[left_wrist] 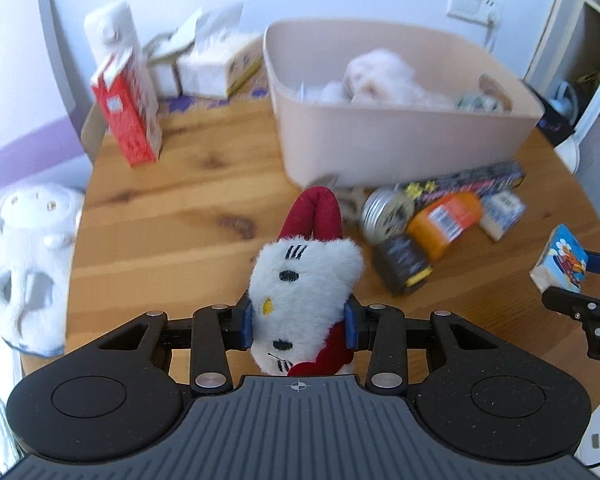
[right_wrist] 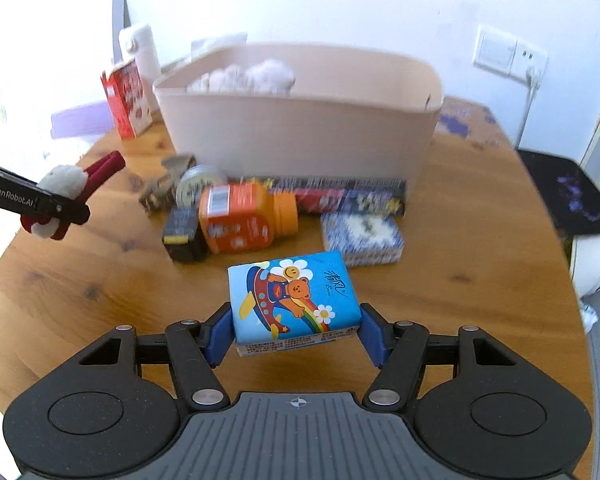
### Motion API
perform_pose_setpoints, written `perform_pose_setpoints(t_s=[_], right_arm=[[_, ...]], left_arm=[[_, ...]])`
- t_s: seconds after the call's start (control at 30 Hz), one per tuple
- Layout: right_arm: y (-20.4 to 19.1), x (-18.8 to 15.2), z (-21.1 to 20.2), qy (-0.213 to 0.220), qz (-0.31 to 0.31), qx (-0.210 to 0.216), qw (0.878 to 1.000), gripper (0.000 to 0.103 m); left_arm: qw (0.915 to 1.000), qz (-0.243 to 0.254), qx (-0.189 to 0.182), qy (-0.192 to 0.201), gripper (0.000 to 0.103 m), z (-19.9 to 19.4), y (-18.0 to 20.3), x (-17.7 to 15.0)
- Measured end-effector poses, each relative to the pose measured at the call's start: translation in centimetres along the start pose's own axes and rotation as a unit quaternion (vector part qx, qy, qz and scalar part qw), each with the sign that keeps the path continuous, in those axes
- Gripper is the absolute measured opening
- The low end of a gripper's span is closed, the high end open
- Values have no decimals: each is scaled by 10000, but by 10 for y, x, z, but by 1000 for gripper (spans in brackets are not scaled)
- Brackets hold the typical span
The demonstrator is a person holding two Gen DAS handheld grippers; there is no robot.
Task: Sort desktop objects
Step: 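Carry both items over the basket and open both tools to drop them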
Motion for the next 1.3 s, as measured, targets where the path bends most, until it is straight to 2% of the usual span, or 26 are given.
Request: perform_pose_setpoints(t_s=[0.27, 0.37, 0.5, 0.7, 1.03, 1.3], right_arm=[[16, 35, -35, 616, 99, -160, 9979, 62], [22, 47, -44, 794, 147, -207, 9965, 62], [28, 64, -51, 983, 122, -242, 9948, 62], [38, 87, -51, 1167, 90, -327, 9926, 62], [53, 124, -28, 1238, -23, -323, 9918, 62], [57, 152, 5, 1132, -353, -276, 9926, 62]], left_arm=[[9989, 51, -36, 469, 41, -35, 13, 38], [9985, 59, 86, 541, 41, -42, 19, 52], [9978, -17, 50, 664, 41, -49, 23, 67], [9960, 214, 146, 853, 41, -51, 32, 95], [9935, 317, 212, 1069, 41, -31, 44, 149], [9946, 365, 233, 946, 41, 10, 61, 180]])
Point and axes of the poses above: each gripper's, at about its wrist camera, not at the fingertips, and z roughly the way its jaws point, y to its right, x to its top, the point moved 2 cm from there along z, roughly the way its jaws point, and after that the axes turned 3 degrees about -x, right-handed, at the moved point
